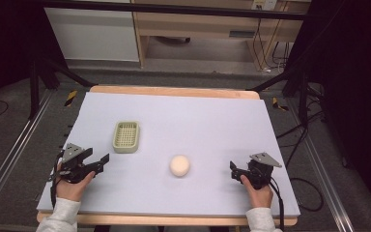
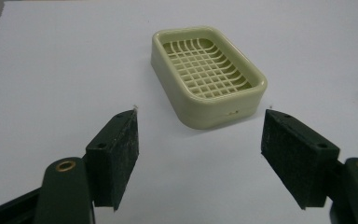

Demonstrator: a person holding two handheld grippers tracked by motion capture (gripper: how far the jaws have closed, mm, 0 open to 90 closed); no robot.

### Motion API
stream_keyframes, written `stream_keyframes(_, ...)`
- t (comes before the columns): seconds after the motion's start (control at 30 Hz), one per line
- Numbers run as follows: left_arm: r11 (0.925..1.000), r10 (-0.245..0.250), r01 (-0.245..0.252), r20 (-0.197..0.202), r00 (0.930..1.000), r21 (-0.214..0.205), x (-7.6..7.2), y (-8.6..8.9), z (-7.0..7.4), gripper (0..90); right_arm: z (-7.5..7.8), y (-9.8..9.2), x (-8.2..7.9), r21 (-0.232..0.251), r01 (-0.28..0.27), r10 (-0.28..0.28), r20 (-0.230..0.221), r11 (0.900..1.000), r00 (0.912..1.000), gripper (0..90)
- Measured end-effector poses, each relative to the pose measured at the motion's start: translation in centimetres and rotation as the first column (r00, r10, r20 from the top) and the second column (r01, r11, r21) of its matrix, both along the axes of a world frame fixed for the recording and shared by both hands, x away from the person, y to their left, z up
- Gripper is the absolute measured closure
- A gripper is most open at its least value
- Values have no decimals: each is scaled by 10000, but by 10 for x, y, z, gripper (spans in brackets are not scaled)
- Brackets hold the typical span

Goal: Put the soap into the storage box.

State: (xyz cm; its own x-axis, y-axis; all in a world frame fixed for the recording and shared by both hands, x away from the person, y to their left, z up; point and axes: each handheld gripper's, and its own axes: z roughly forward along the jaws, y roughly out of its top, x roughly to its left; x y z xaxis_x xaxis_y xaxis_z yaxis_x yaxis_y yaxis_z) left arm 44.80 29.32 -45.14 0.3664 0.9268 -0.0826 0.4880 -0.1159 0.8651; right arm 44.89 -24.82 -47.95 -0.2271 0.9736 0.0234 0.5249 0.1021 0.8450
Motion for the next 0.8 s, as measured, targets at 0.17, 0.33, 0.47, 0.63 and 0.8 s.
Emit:
stream_keyframes(0.17, 9999, -154, 154, 12, 9999, 18, -1, -4, 3, 270, 1, 0, -1, -41, 21, -21, 74, 10000, 10000, 38)
stream_keyframes(0.33, 9994, -350, 350, -7, 9994, -10, -2, -11, 7, 262, 1, 1, -1, -60, 8, -8, 51, 10000, 10000, 38)
stream_keyframes(0.47, 9989, -464, 464, -29, 9989, -39, -3, -14, 8, 259, 1, 0, -1, -71, 35, -35, 57, 10000, 10000, 38)
stream_keyframes(0.63, 9978, -655, 655, -26, 9979, 73, -4, -22, 9, 256, 1, 0, -2, -87, 35, -34, 106, 10000, 9999, 37)
stream_keyframes(0.8, 9962, -851, 853, -82, 9963, 154, -4, -30, 8, 250, 1, 0, -2, -58, 43, -42, 110, 10000, 9999, 37)
